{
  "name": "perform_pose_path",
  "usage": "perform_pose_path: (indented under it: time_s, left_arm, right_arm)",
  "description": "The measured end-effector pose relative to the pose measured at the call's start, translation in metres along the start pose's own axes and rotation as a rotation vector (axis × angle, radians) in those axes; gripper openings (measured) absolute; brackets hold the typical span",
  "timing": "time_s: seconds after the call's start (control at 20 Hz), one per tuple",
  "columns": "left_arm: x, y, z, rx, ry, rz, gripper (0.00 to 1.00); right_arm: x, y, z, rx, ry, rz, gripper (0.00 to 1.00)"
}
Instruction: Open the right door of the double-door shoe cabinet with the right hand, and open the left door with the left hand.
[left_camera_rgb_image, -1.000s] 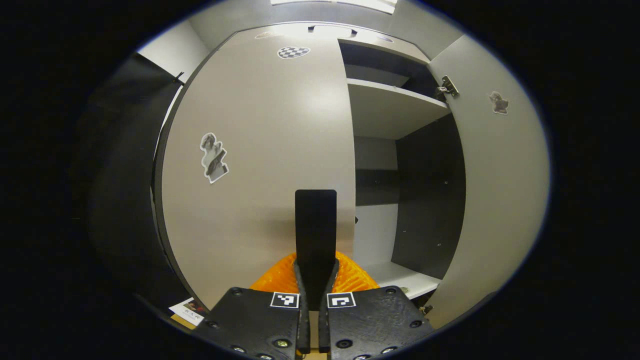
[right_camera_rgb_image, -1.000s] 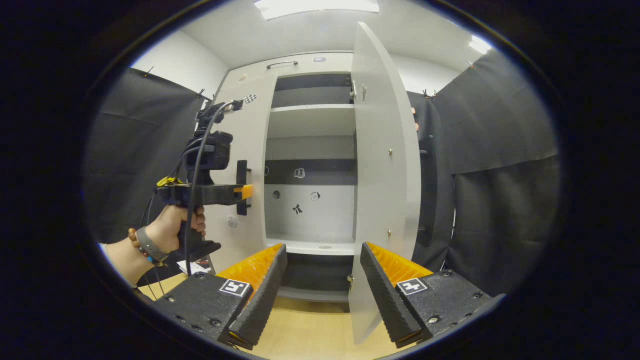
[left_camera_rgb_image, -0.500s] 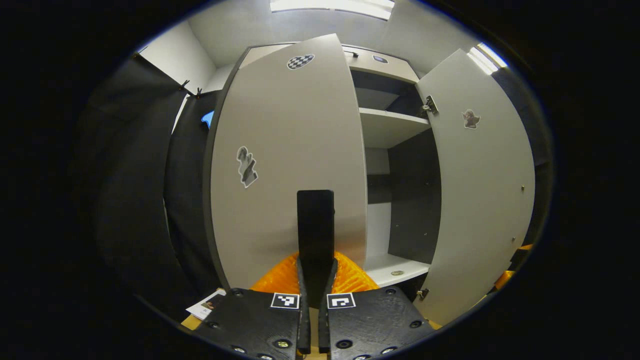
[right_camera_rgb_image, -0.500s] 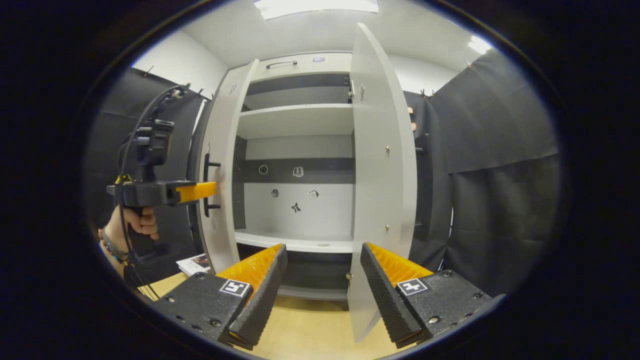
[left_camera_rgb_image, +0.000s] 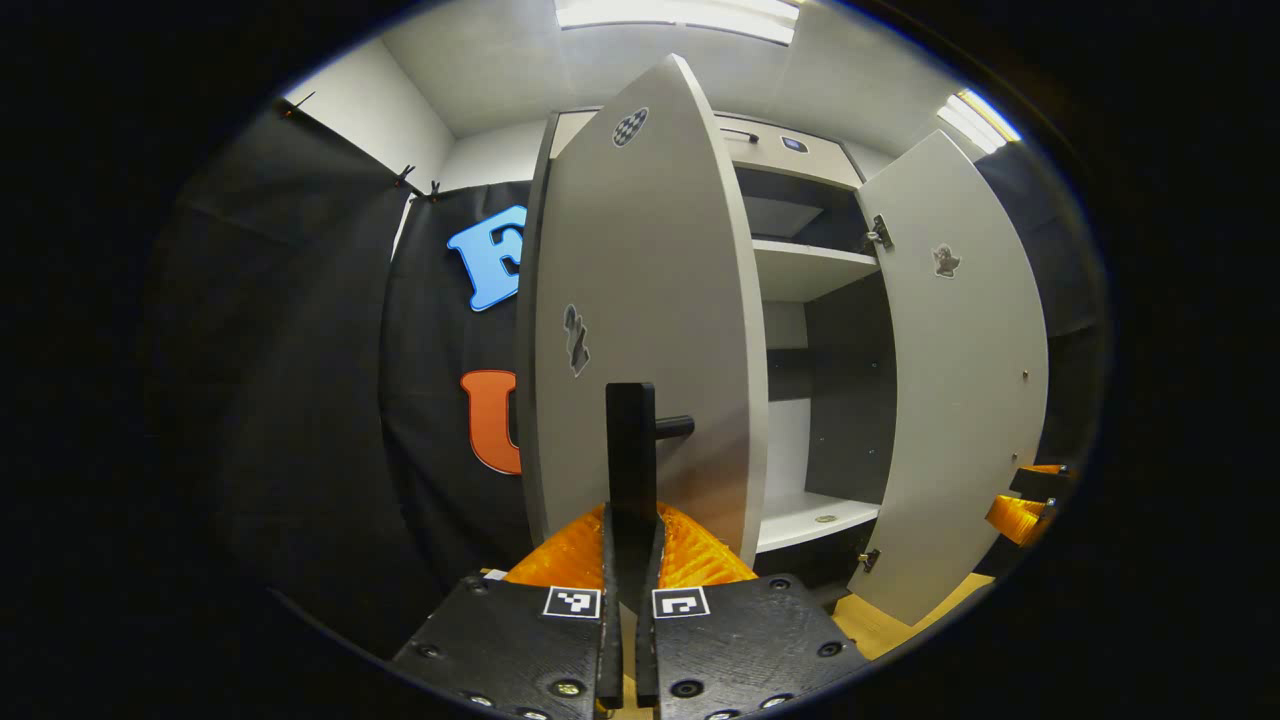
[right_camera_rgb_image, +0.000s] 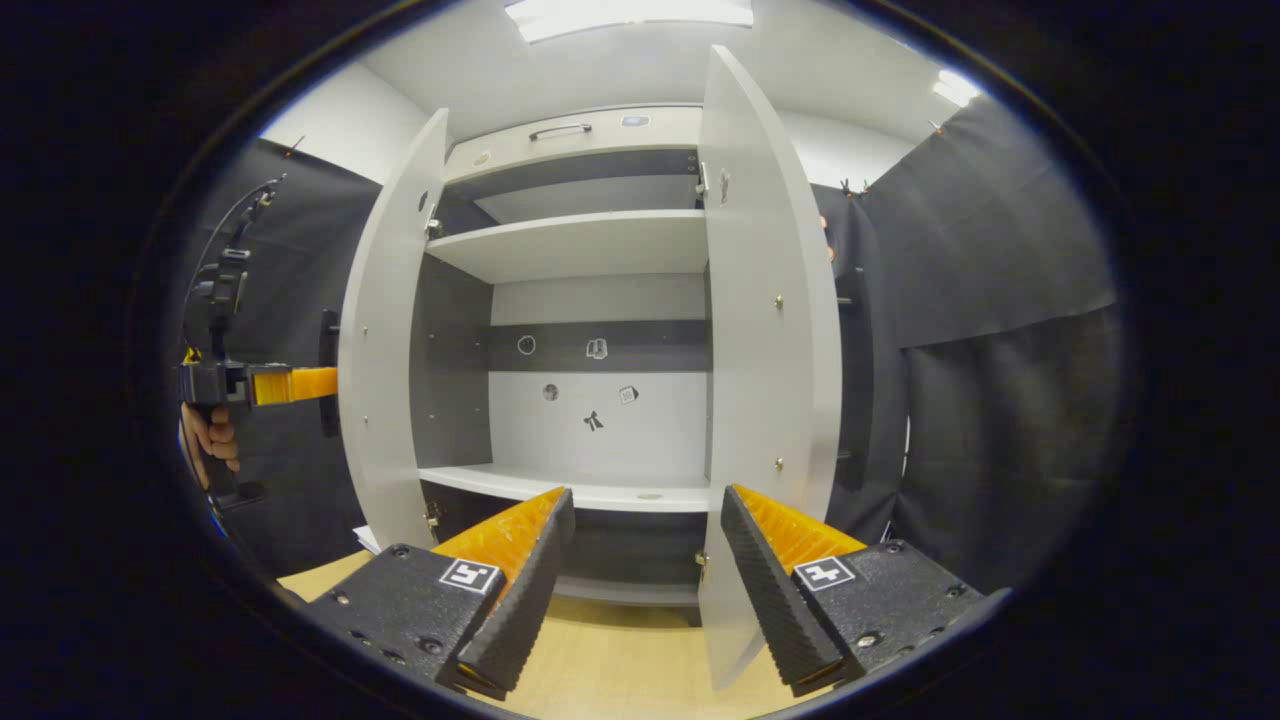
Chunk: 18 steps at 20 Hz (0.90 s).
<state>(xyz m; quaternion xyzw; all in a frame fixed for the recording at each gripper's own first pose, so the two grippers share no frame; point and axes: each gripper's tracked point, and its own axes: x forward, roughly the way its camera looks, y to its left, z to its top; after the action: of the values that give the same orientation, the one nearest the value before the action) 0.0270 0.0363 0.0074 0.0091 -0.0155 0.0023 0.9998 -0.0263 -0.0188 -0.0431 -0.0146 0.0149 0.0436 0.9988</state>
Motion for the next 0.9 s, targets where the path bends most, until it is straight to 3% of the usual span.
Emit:
perform_pose_path:
  time_s: [0.25, 0.55, 0.65, 0.7, 0.9]
  left_arm:
    - [-0.010, 0.023, 0.000, 0.025, 0.004, 0.030, 0.05]
    - [-0.032, 0.100, -0.010, 0.041, 0.034, 0.187, 0.03]
    - [-0.029, 0.104, -0.011, -0.063, 0.036, 0.125, 0.00]
    - [-0.027, 0.104, -0.012, -0.067, 0.043, 0.103, 0.00]
    - [-0.030, 0.115, -0.010, 0.011, 0.048, 0.073, 0.01]
  right_arm:
    - [0.007, 0.006, -0.012, -0.009, 0.033, 0.001, 0.88]
    - [0.013, 0.014, -0.018, -0.019, 0.053, 0.013, 0.92]
    - [0.018, 0.017, -0.017, -0.024, 0.053, 0.019, 0.92]
    - [0.020, 0.018, -0.015, -0.026, 0.054, 0.020, 0.92]
    - [0.020, 0.019, -0.016, -0.042, 0.060, 0.016, 0.92]
